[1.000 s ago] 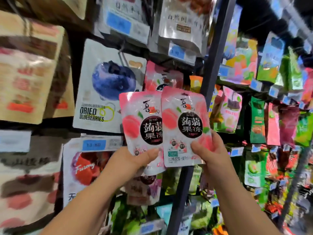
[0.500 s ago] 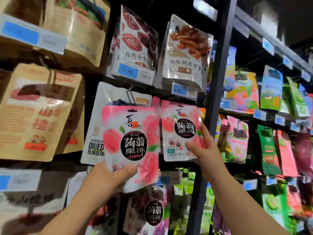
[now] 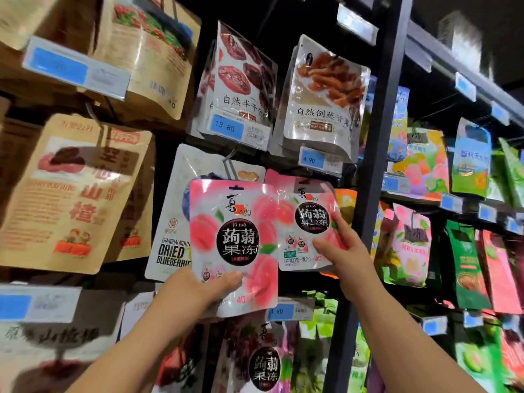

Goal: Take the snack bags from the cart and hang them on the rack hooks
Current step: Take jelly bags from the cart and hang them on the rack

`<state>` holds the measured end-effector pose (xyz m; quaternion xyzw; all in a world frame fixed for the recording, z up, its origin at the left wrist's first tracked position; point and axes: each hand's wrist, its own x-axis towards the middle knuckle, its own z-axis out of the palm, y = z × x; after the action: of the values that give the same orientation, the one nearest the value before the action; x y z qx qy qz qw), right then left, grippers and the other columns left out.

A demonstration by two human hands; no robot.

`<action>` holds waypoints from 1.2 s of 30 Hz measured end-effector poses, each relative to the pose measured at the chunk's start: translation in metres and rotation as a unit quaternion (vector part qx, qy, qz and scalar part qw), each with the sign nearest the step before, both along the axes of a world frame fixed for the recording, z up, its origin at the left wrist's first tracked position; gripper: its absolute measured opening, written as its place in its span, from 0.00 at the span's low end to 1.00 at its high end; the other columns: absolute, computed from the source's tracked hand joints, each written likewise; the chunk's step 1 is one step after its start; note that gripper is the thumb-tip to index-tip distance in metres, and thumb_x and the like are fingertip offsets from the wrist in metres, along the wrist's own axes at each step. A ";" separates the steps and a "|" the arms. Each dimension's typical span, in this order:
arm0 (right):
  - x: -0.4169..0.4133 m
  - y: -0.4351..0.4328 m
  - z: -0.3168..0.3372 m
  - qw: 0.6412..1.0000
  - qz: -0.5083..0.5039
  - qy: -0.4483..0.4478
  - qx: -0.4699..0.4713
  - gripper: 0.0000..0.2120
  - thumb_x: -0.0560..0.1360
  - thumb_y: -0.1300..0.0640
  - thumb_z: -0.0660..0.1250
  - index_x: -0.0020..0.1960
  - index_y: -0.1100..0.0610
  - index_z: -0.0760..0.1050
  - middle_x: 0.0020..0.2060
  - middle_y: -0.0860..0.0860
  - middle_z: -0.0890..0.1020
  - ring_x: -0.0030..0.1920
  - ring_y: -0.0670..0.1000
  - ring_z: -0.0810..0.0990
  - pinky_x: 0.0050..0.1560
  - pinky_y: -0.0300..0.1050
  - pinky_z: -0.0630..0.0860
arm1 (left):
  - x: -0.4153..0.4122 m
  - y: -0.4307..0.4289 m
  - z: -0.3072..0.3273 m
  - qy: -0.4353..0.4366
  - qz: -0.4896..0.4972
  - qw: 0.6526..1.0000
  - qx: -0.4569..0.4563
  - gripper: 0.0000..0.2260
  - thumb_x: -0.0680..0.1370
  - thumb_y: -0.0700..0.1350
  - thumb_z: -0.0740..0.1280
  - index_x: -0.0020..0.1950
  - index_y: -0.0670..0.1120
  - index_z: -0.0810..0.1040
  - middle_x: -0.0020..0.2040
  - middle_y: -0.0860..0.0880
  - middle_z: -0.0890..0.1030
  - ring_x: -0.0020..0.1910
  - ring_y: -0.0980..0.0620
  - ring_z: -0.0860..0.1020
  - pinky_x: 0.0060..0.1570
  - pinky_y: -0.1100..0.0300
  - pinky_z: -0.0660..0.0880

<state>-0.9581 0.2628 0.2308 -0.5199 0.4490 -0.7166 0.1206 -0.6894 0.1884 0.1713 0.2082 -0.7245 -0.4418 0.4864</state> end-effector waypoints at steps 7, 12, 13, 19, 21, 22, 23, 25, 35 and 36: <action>0.004 -0.012 0.004 0.993 -0.077 0.037 0.078 0.29 0.67 0.46 0.77 0.65 0.32 0.71 0.65 0.49 0.77 0.62 0.52 0.79 0.61 0.60 0.77 | -0.017 -0.003 0.024 0.015 -0.048 0.999 -0.014 0.20 0.65 0.60 0.74 0.29 0.48 0.68 0.22 0.53 0.64 0.20 0.54 0.60 0.26 0.63 0.58; 0.021 -0.004 0.005 0.967 -0.215 0.135 -0.026 0.25 0.74 0.33 0.55 0.57 0.46 0.80 0.54 0.46 0.81 0.58 0.47 0.78 0.61 0.59 0.75 | -0.040 0.000 0.041 0.012 -0.066 0.998 0.007 0.25 0.74 0.50 0.71 0.21 0.48 0.65 0.20 0.53 0.64 0.21 0.53 0.64 0.22 0.69 0.61; 0.025 -0.001 0.003 0.964 -0.220 0.149 -0.030 0.29 0.72 0.30 0.52 0.58 0.46 0.80 0.56 0.46 0.80 0.60 0.47 0.76 0.64 0.55 0.73 | -0.046 0.002 0.043 0.012 -0.080 0.997 0.017 0.25 0.74 0.50 0.71 0.21 0.48 0.65 0.21 0.53 0.63 0.21 0.53 0.62 0.22 0.69 0.61; 0.030 0.004 -0.006 0.990 -0.059 0.129 0.025 0.27 0.70 0.34 0.65 0.67 0.23 0.60 0.65 0.36 0.72 0.64 0.44 0.74 0.65 0.54 0.73 | -0.081 0.007 0.054 0.006 -0.103 0.993 0.057 0.19 0.74 0.59 0.68 0.31 0.49 0.69 0.22 0.52 0.64 0.20 0.54 0.64 0.27 0.64 0.63; 0.028 0.004 -0.007 0.989 -0.076 0.128 0.021 0.27 0.73 0.40 0.65 0.66 0.21 0.58 0.66 0.38 0.73 0.65 0.48 0.76 0.66 0.58 0.72 | -0.091 0.008 0.060 -0.008 -0.069 0.997 0.040 0.19 0.75 0.63 0.65 0.36 0.48 0.74 0.26 0.51 0.71 0.23 0.54 0.71 0.26 0.65 0.67; 0.026 0.003 -0.007 0.989 -0.084 0.120 0.017 0.25 0.75 0.43 0.65 0.64 0.20 0.60 0.63 0.40 0.76 0.63 0.49 0.78 0.65 0.59 0.73 | -0.095 0.008 0.063 -0.027 -0.043 0.998 0.029 0.21 0.75 0.65 0.62 0.40 0.47 0.78 0.32 0.49 0.77 0.29 0.53 0.75 0.28 0.66 0.70; 0.024 0.003 -0.007 0.990 -0.086 0.112 0.015 0.25 0.78 0.46 0.65 0.63 0.20 0.61 0.60 0.40 0.78 0.61 0.50 0.79 0.64 0.59 0.74 | -0.099 0.007 0.066 -0.047 -0.011 0.999 0.019 0.25 0.75 0.66 0.59 0.48 0.45 0.80 0.42 0.46 0.81 0.38 0.51 0.78 0.34 0.64 0.74; 0.019 0.001 -0.005 0.992 -0.086 0.088 0.019 0.25 0.80 0.52 0.64 0.60 0.19 0.65 0.58 0.38 0.80 0.60 0.49 0.80 0.64 0.58 0.75 | -0.106 0.002 0.069 -0.077 0.028 0.997 0.011 0.35 0.75 0.69 0.55 0.65 0.41 0.74 0.61 0.42 0.78 0.56 0.44 0.77 0.55 0.55 0.76; 0.007 -0.009 0.005 0.994 -0.092 0.043 0.039 0.22 0.71 0.43 0.67 0.58 0.20 0.66 0.62 0.42 0.79 0.60 0.50 0.80 0.63 0.58 0.75 | -0.121 0.002 0.078 -0.078 0.040 0.996 0.016 0.33 0.79 0.65 0.52 0.72 0.41 0.66 0.70 0.42 0.71 0.64 0.43 0.72 0.61 0.49 0.73; 0.006 -0.010 0.006 0.994 -0.091 0.043 0.042 0.23 0.74 0.46 0.67 0.62 0.23 0.66 0.62 0.43 0.78 0.60 0.50 0.81 0.63 0.58 0.76 | -0.123 -0.001 0.078 -0.080 0.043 0.996 0.014 0.33 0.79 0.65 0.52 0.73 0.41 0.65 0.70 0.42 0.70 0.64 0.43 0.71 0.62 0.49 0.72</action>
<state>-0.9524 0.2524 0.2368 -0.5022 0.5285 -0.6821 0.0570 -0.8119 0.1874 0.2490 0.2808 -0.7449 -0.4125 0.4428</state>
